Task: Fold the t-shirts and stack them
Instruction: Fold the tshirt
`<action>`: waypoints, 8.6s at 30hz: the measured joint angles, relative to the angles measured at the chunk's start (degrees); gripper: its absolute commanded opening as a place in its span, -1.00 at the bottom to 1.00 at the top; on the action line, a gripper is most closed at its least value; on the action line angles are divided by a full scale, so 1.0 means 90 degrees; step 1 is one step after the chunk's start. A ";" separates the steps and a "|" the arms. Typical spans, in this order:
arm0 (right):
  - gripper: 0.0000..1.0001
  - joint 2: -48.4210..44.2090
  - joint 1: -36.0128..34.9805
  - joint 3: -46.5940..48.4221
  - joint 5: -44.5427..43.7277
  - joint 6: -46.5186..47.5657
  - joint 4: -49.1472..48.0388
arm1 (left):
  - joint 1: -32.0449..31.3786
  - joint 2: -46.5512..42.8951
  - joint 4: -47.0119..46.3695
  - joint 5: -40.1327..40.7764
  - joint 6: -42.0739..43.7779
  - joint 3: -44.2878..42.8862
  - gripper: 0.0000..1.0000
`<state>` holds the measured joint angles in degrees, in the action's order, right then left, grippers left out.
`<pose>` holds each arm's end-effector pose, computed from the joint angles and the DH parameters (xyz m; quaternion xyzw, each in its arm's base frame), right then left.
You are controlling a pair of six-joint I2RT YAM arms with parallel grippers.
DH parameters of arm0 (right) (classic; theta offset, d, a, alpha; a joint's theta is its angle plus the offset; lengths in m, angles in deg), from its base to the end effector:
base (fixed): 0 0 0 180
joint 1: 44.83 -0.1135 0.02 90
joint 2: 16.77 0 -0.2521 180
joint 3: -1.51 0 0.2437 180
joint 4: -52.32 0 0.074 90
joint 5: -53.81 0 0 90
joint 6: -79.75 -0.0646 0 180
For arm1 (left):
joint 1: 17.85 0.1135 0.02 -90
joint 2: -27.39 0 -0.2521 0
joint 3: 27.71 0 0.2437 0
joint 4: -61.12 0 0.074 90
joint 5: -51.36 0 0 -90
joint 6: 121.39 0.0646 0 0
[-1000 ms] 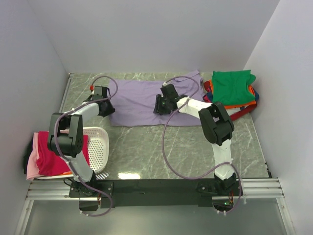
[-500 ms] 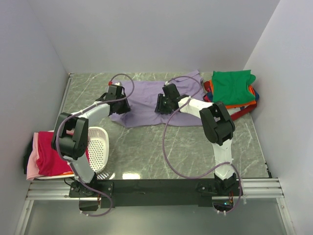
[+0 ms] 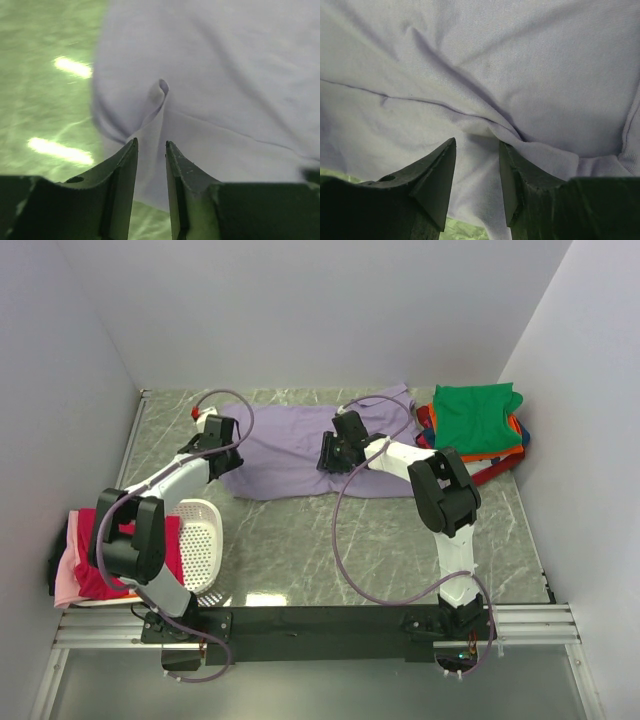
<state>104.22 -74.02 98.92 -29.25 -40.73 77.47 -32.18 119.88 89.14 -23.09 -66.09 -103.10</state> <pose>0.4015 0.2332 0.1283 -0.0108 0.9343 0.2241 0.2770 0.3531 -0.0723 0.1972 -0.2128 0.8922 -0.0432 0.3960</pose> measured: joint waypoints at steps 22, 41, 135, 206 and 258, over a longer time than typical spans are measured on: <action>-0.10 0.0000 0.0012 -0.0002 -0.0002 0.0015 0.0007 | -0.0287 0.0240 0.0624 0.1020 -0.0459 0.0483 -0.40; -0.17 0.0000 0.0022 -0.0005 -0.0032 0.0034 0.0024 | -0.1853 0.0648 0.0590 0.1253 -0.0607 0.0136 -0.71; -0.17 0.0000 0.0022 0.0000 -0.0044 0.0109 0.0034 | -0.0041 -0.0355 0.0835 0.1396 -0.0787 0.1054 -0.67; -0.17 0.0002 0.0019 0.0017 -0.0097 0.0131 0.0070 | 0.0464 -0.0498 -0.0257 0.0321 -0.0602 0.1282 -0.72; -0.18 0.0002 0.0022 0.0024 -0.0163 0.0158 0.0090 | 0.0665 -0.1263 -0.0634 -0.0257 -0.0576 0.1348 -0.99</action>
<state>104.24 -73.82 99.14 -30.71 -39.31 78.28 -26.19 108.51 83.43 -25.40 -71.27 -90.97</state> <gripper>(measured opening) 0.411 0.014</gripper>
